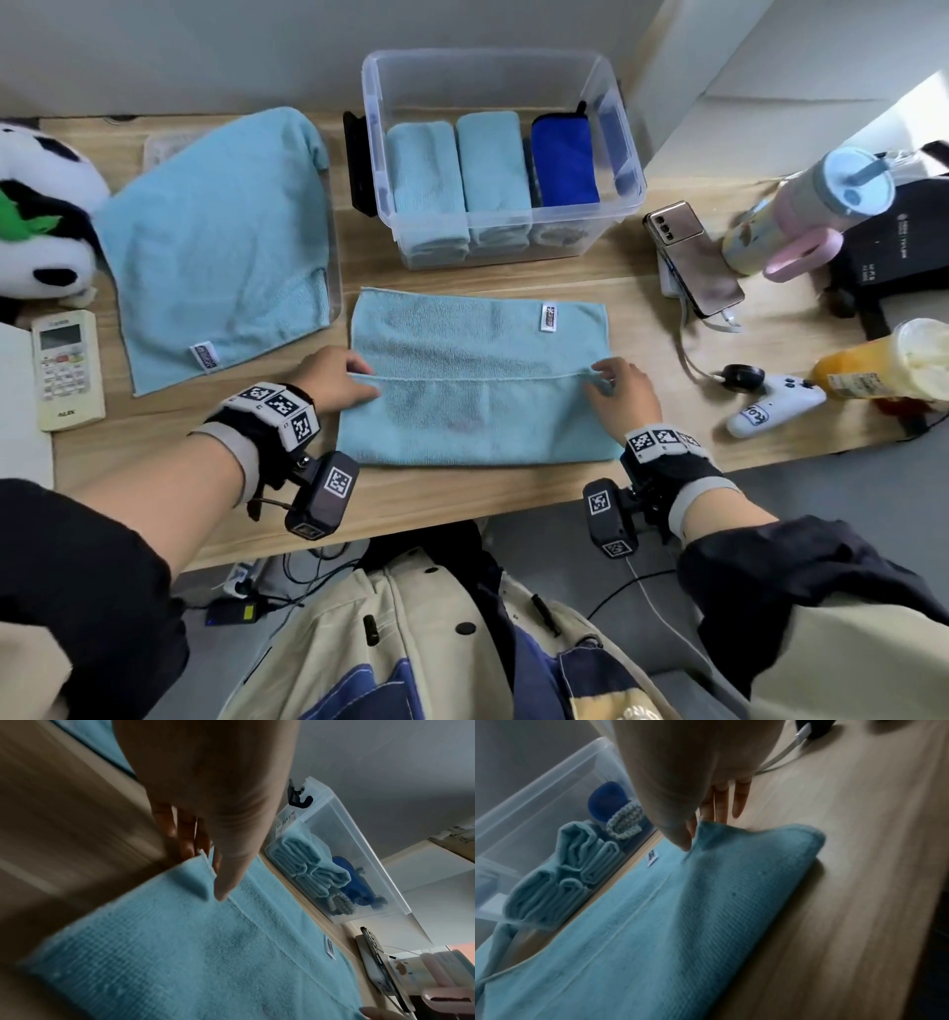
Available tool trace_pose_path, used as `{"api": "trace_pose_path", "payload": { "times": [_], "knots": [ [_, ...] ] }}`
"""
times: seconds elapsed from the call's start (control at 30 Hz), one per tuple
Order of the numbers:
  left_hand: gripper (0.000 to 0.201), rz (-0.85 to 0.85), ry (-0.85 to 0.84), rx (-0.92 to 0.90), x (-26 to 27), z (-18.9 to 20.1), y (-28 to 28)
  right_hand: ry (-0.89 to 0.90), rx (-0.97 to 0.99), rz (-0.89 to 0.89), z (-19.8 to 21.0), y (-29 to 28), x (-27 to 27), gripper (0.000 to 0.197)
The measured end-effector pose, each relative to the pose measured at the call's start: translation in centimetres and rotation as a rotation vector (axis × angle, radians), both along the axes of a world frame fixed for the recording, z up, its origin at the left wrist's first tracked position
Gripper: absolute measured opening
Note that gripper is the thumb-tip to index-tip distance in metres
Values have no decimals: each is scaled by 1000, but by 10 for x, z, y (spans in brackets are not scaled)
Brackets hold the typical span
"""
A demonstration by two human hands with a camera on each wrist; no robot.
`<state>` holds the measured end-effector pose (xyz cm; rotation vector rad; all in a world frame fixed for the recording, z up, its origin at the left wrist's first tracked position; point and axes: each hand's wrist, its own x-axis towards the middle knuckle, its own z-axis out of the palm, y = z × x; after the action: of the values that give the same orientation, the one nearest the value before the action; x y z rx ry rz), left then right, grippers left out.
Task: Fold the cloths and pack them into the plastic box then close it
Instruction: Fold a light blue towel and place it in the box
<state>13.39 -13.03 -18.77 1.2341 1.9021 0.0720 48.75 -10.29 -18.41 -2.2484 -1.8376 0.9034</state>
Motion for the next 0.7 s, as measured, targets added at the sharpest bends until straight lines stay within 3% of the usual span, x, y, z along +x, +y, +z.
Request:
{"api": "trace_pose_path", "payload": {
  "times": [0.17, 0.3, 0.43, 0.57, 0.7],
  "knots": [
    [31, 0, 20, -97, -5, 3, 0, 25, -89, -35, 8, -6, 5, 20],
    [14, 135, -50, 31, -5, 12, 4, 35, -102, -80, 13, 2, 9, 16],
    [22, 300, -262, 201, -3, 28, 16, 76, -8, -149, 20, 20, 7, 23],
    [33, 459, -292, 313, 4, 33, 35, 147, 43, -207, 20, 43, 2, 25],
    [7, 481, -234, 320, 4, 26, 50, 141, 47, -206, 19, 60, -7, 25]
  ]
}}
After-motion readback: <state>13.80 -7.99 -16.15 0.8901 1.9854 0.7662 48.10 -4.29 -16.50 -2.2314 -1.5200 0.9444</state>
